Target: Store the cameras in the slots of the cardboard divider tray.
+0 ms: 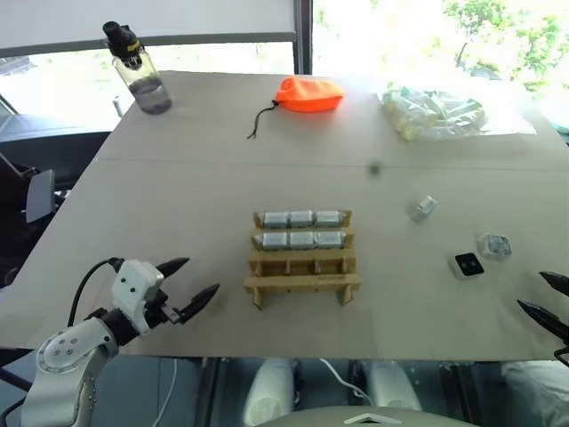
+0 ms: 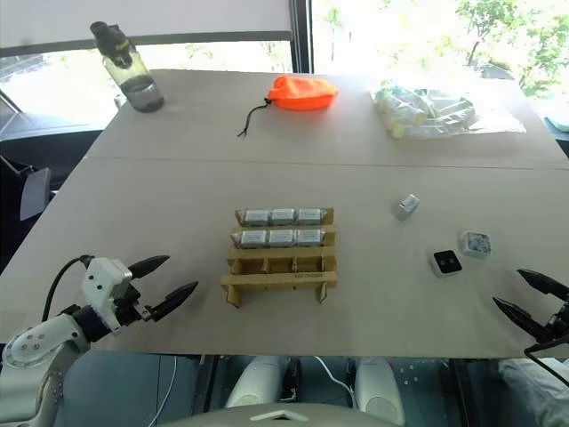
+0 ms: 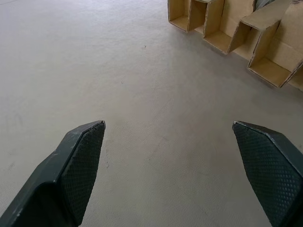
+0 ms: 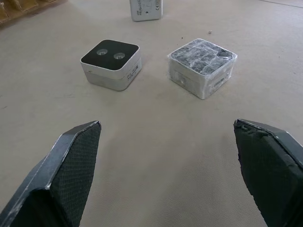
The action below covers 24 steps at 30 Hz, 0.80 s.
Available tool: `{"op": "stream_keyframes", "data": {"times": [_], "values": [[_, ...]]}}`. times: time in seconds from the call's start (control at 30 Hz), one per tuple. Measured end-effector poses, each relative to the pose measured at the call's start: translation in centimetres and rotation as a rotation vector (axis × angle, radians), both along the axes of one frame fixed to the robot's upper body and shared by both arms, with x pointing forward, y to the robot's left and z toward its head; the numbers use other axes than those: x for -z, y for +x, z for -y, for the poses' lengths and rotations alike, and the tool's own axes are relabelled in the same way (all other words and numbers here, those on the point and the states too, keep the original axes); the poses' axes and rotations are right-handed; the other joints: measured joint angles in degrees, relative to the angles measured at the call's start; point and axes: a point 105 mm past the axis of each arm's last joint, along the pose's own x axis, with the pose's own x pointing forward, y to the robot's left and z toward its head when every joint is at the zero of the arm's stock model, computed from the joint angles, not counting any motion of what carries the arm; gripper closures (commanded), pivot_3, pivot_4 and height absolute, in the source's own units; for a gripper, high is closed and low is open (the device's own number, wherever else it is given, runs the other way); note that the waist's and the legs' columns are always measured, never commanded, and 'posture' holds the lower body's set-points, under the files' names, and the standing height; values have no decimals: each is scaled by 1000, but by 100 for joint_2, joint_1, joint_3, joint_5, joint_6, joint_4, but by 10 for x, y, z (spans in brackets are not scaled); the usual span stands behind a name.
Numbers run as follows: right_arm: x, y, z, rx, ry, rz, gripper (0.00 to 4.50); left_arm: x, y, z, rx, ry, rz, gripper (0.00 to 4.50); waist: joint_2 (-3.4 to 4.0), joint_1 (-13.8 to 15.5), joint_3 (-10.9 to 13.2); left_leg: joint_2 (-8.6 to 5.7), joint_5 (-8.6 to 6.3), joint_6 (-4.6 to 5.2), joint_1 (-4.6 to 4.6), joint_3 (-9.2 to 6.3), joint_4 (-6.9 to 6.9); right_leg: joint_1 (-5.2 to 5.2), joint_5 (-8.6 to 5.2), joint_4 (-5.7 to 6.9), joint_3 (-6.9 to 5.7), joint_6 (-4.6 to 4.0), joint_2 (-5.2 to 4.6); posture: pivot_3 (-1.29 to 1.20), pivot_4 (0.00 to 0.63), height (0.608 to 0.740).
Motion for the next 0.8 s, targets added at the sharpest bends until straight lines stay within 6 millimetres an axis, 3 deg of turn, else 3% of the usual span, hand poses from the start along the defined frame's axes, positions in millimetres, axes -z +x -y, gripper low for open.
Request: {"op": "stream_keyframes", "data": {"times": [0.8], "values": [[-6, 0, 12, 37, -28, -15, 54, -9, 4, 6, -23, -10, 53, 0, -1, 3, 0, -1, -1, 2, -2, 1, 0, 0, 0, -2, -1, 1, -1, 0, 150, 726]]}}
